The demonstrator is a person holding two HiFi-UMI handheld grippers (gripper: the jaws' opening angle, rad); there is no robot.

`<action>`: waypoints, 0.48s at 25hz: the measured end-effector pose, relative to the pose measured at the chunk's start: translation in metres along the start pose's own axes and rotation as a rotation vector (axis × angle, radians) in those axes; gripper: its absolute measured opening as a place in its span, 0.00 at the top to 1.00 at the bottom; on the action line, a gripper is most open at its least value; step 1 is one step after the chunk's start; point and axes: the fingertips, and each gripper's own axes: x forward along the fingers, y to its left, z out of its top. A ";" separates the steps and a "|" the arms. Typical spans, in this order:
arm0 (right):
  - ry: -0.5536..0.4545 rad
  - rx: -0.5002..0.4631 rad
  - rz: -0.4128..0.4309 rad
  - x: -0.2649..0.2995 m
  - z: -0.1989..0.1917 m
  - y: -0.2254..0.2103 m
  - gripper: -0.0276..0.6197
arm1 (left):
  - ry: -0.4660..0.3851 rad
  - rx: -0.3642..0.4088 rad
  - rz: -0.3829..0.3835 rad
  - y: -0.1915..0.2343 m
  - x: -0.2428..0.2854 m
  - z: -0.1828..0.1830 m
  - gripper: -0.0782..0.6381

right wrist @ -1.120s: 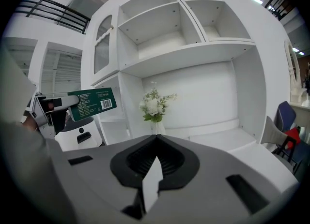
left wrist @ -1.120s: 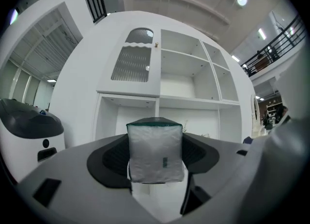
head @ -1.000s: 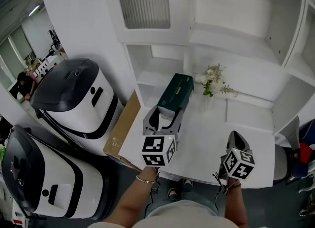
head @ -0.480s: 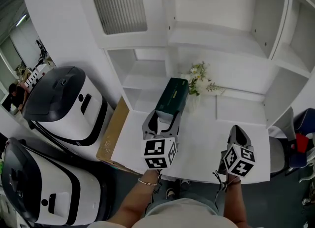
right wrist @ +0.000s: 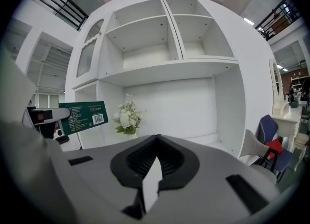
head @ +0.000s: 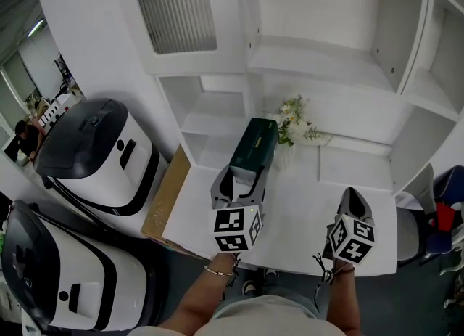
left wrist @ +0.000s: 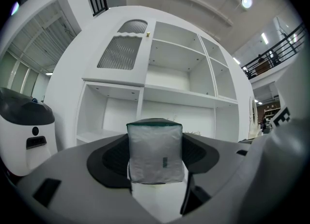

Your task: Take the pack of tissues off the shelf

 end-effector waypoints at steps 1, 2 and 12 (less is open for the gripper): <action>0.000 0.002 0.002 0.001 0.000 0.001 0.95 | 0.001 0.003 0.000 -0.001 0.000 0.000 0.46; 0.000 0.004 0.006 0.002 0.000 0.003 0.95 | 0.002 0.006 -0.001 -0.001 0.000 0.000 0.46; 0.009 0.020 0.024 0.005 -0.003 0.009 0.95 | -0.005 0.005 0.013 0.006 -0.003 0.002 0.46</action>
